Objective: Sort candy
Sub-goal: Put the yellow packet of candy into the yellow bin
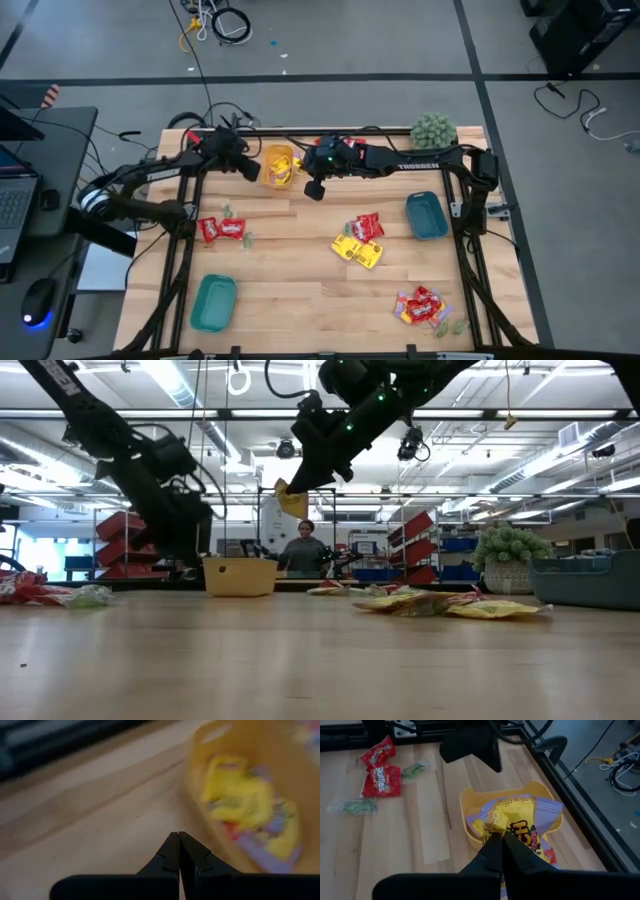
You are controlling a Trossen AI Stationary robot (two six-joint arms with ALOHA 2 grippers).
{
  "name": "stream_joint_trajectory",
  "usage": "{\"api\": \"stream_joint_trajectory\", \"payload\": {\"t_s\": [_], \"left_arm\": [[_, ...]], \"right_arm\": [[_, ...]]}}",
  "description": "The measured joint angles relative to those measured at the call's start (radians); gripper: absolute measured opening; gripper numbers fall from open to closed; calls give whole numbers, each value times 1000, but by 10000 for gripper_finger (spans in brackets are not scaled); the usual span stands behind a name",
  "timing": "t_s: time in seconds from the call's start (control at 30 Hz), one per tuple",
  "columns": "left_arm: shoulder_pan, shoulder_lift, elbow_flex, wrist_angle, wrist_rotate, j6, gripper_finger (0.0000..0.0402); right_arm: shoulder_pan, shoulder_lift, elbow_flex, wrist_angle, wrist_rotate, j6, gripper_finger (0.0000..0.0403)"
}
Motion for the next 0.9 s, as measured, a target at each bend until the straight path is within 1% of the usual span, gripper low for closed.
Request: {"api": "stream_joint_trajectory", "payload": {"t_s": [0.1, 0.2, 0.3, 0.4, 0.63, 0.73, 0.83, 0.9], "left_arm": [[9, 65, 2, 45, 21, 1, 0], [1, 145, 1, 94, 68, -3, 0], [-22, 215, 2, 149, 106, -21, 0], [-57, 257, 2, 204, 126, -32, 0], [-177, 277, 1, 292, 149, -59, 0], [-233, 277, 1, 357, 150, -76, 0], [-294, 277, 1, 413, 148, -82, 0], [-325, 267, 1, 419, 160, -81, 0]], "right_arm": [[-1, 0, 0, 5, 1, 0, 0], [-1, 0, 0, 4, 15, -5, 0], [-1, 0, 0, -4, 28, -16, 0], [-3, 0, 0, -10, 28, -17, 0], [-4, 0, 0, -43, 28, -17, 0], [1, 0, 0, -58, 27, -21, 0], [15, 6, 0, -65, 27, -67, 0], [19, 18, 0, -53, 23, -130, 0]]}}
